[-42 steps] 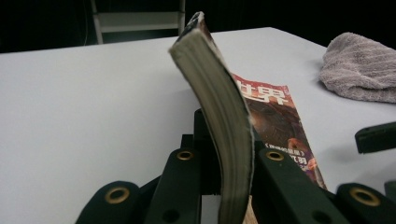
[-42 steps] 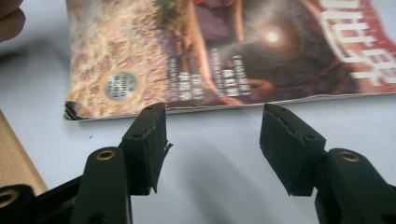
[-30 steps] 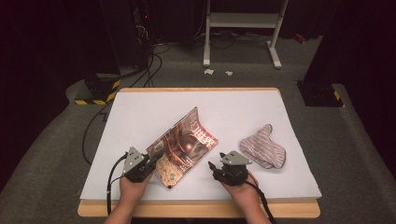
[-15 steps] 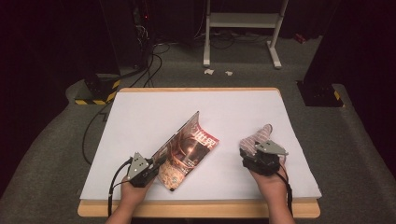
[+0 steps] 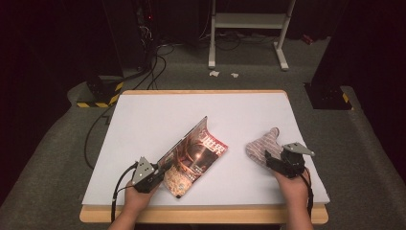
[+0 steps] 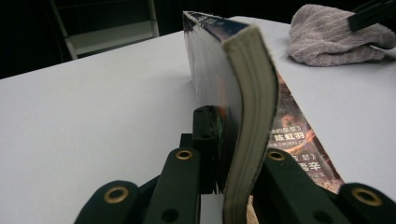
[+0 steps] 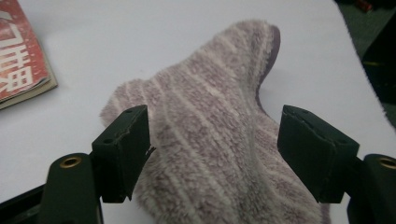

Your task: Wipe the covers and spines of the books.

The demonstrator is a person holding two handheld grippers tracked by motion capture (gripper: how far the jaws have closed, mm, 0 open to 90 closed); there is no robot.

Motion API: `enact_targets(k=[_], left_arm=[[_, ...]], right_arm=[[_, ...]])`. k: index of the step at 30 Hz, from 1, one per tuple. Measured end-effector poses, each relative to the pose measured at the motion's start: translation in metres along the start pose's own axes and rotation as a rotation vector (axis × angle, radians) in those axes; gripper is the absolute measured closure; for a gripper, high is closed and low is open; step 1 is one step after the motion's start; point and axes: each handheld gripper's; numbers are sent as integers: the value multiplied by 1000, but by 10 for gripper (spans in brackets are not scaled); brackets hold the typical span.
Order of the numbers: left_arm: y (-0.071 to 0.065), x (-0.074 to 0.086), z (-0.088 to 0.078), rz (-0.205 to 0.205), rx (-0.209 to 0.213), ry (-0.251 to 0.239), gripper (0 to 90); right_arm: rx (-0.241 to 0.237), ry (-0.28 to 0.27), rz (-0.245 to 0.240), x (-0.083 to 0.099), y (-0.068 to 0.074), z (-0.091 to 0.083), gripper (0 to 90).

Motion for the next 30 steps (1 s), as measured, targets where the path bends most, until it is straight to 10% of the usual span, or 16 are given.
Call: enact_targets(k=[6, 15, 24, 30], left_arm=[[-2, 0, 1, 9, 29, -2, 829], [-5, -1, 1, 17, 44, -6, 831], [-7, -1, 1, 26, 45, -13, 832], [-5, 0, 3, 14, 39, -7, 831]], right_arm=[[-66, 99, 14, -2, 0, 27, 302], [15, 125, -110, -1, 15, 34, 549], [6, 76, -115, 2, 14, 28, 664], [-40, -53, -103, -10, 31, 3, 664]])
Point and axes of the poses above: each handheld gripper's, and its own axes: z roughly forward along the jaws, x roughly out of its underside, y roughly to its left, and after that the axes turned 12 degrees about y, right-handed
